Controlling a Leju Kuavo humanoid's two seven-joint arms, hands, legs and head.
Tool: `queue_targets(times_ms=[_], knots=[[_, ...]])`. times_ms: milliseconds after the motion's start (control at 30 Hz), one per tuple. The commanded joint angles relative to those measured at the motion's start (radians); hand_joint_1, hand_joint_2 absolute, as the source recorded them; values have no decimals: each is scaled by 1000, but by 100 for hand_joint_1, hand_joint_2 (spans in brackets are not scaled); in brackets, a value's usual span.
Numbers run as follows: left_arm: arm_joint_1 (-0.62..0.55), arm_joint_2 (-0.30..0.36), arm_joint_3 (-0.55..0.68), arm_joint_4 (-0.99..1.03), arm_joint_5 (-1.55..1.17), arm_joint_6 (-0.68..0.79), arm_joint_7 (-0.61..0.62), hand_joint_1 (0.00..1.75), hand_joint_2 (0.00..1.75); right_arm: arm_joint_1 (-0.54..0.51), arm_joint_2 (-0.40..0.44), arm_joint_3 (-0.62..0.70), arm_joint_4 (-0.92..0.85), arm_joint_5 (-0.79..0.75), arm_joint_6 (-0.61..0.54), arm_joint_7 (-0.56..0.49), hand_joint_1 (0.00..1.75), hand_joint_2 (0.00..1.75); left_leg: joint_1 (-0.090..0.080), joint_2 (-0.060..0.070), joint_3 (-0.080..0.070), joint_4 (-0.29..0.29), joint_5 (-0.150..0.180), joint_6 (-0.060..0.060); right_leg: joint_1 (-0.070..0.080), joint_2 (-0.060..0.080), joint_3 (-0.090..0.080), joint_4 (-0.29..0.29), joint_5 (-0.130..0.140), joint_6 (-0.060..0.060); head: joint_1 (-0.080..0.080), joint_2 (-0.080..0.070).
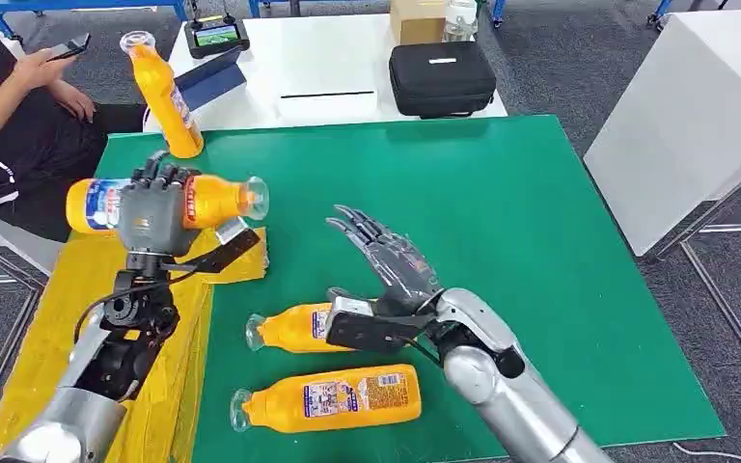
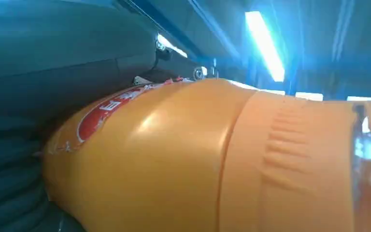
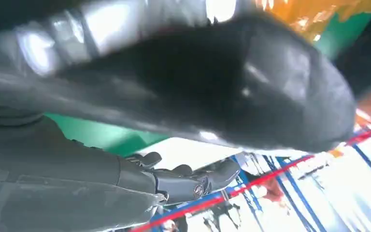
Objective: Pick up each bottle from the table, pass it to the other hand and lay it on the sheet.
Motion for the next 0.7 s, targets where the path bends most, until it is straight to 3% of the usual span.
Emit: queue_targets(times_ms=[33, 133, 233, 367, 400, 433, 467, 700], knots=[[-151, 8, -120, 608, 10, -190, -46, 175, 175, 72, -118, -33, -111, -43, 29, -44, 0, 0, -1, -3, 6, -1, -1, 0, 0, -4, 7, -1, -2, 0, 0, 0], [-164, 6, -141, 684, 19, -297, -66, 175, 175, 78, -123, -42, -95, -63, 30, -71, 0, 0, 0, -1, 6, -1, -1, 0, 0, -2, 7, -1, -2, 0, 0, 0], [-167, 7, -143, 686, 19, -297, -67, 175, 175, 74, -121, -44, -97, -65, 31, -72, 0, 0, 0, 0, 4, 0, -2, 0, 0, -1, 5, 0, -2, 0, -1, 0], [-181, 15, -147, 719, 32, -424, -41, 175, 175, 48, -122, -47, -88, -147, 121, -66, 0, 0, 0, -1, 5, -1, -1, 0, -1, -1, 6, 0, -1, -1, 0, 0], [-182, 22, -145, 721, 38, -440, -47, 154, 175, 42, -125, -51, -84, -163, 138, -64, 0, 0, -1, -1, 5, -1, -1, 0, -1, -1, 6, 0, -1, -1, 0, 0], [-181, 29, -126, 722, 57, -428, -28, 0, 0, 44, -130, -56, -82, -175, 154, -60, 0, 0, -1, 0, 7, -2, -1, -1, -1, 0, 8, 0, 0, -1, 0, 0], [-182, 35, -131, 723, 54, -426, -41, 0, 0, 46, -136, -54, -77, -178, 171, -47, 0, 175, 0, 1, 7, -2, -1, -1, 0, 1, 8, 0, 0, -1, 0, 0], [-192, 44, -91, 706, 104, -408, -78, 0, 0, 72, -151, -14, -67, -169, 194, -48, 0, 175, 0, -2, 13, -3, 1, -3, 0, -1, 14, -1, 1, -4, 0, 0]])
